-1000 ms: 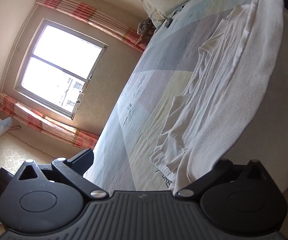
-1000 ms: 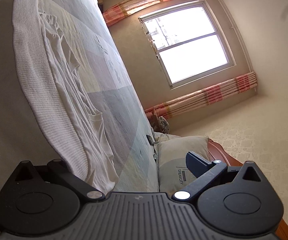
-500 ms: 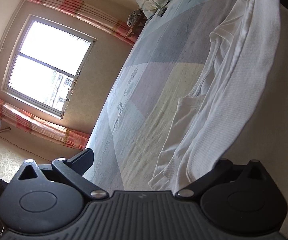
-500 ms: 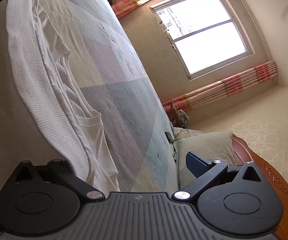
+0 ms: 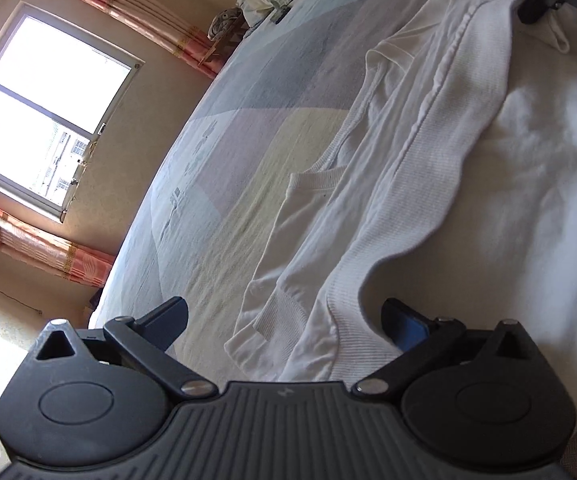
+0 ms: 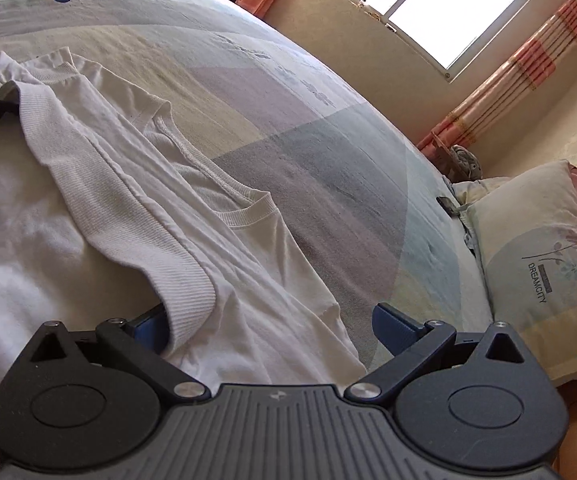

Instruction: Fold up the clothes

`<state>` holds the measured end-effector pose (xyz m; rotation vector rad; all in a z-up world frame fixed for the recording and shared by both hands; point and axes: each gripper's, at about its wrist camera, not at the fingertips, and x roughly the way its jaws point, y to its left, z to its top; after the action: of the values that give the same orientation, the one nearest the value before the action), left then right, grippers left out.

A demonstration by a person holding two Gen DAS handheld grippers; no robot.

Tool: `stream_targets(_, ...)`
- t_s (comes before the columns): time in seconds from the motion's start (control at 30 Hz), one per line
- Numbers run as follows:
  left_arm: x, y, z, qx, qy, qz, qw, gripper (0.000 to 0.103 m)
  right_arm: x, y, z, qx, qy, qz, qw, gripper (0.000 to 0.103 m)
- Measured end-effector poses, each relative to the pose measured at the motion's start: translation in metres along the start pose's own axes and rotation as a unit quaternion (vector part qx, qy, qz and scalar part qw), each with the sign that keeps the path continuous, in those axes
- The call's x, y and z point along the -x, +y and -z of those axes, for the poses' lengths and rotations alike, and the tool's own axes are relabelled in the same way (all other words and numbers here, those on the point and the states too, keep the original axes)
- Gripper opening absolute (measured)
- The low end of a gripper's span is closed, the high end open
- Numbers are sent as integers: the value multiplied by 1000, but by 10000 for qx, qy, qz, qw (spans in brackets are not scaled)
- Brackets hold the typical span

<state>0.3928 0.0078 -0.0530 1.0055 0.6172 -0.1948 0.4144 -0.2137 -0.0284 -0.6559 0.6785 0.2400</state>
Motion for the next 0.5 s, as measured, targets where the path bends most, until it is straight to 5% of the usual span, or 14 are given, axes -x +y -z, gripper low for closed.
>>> stream_targets(0.2,-12,19,-4,188,147,120,9996,102,-5,-35,11,-907,136,-549,9943,103)
stream_targets(0.33,-30,54,-24,838,156,337,9958,102,-18,-61,-8,-1214,56,-769,9896,103)
stream_targets(0.43,-45,84,-34,1499,291,698,9858,102,-31,-83,-25,-1437,90,-954,9850,103)
stream_targets(0.5,-50,108,-33,2219,283,1050,9690,102,-36,-96,-33,-1615,156,-1091,9807,103)
